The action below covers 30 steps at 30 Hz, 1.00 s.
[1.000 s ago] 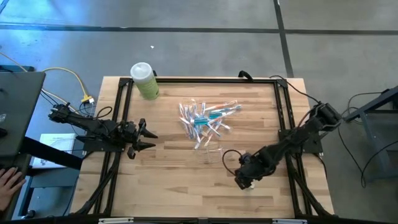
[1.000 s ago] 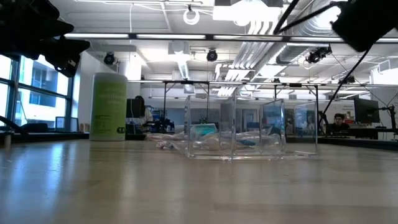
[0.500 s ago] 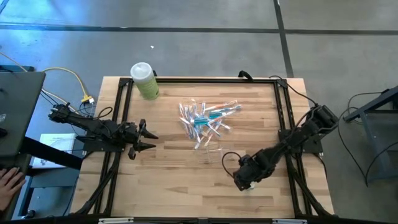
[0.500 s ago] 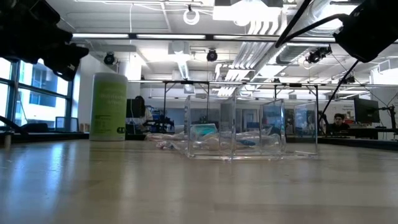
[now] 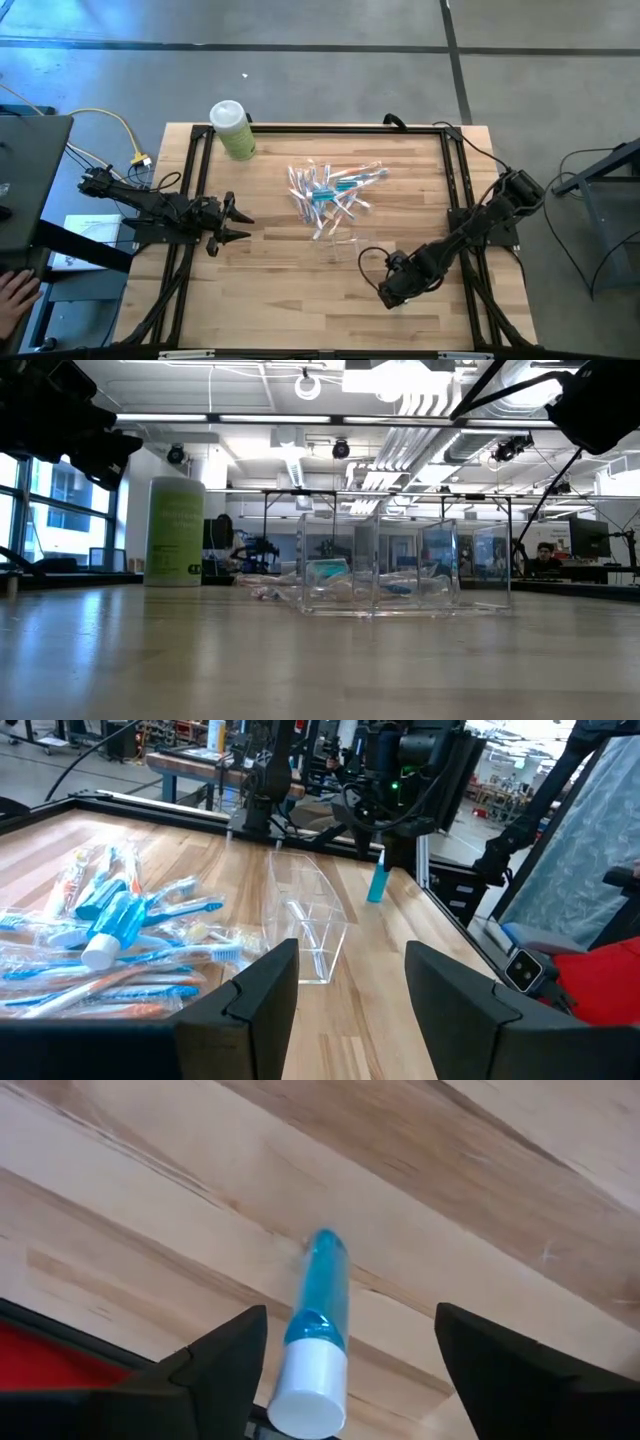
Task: Pick & Place toothbrushing station
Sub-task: Put the blue mouthwash bottle into the transparent organizer
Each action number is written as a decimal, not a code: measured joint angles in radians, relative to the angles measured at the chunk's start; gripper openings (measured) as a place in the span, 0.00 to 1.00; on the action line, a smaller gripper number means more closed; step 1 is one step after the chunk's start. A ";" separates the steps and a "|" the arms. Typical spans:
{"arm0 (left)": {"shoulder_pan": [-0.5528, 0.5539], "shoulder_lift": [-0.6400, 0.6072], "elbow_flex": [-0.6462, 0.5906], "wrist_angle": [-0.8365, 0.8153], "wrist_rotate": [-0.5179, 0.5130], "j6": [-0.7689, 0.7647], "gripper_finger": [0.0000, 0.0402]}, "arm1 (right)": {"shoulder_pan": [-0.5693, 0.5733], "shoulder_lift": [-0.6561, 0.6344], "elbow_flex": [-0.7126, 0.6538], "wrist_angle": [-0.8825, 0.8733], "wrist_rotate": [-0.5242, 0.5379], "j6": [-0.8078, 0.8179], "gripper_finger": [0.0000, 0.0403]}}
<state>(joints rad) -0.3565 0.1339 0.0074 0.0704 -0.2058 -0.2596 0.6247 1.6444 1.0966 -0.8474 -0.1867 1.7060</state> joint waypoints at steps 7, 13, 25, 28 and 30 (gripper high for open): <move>0.000 0.000 0.000 -0.004 0.000 -0.001 0.45 | 0.012 0.000 0.000 0.008 0.008 -0.004 0.63; 0.000 0.000 0.000 -0.004 0.000 -0.004 0.45 | 0.017 0.000 0.000 0.009 0.004 0.002 0.59; 0.000 0.000 0.000 -0.004 0.000 -0.003 0.45 | 0.018 0.000 0.000 0.011 -0.022 0.018 0.47; 0.000 0.000 0.000 -0.004 0.000 -0.003 0.45 | 0.017 0.000 0.000 0.013 -0.022 0.018 0.42; 0.000 0.000 0.000 -0.004 0.000 -0.003 0.45 | 0.017 0.000 0.000 0.013 -0.022 0.011 0.38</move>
<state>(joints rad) -0.3565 0.1339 0.0074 0.0666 -0.2058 -0.2630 0.6418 1.6440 1.0966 -0.8345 -0.2088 1.7174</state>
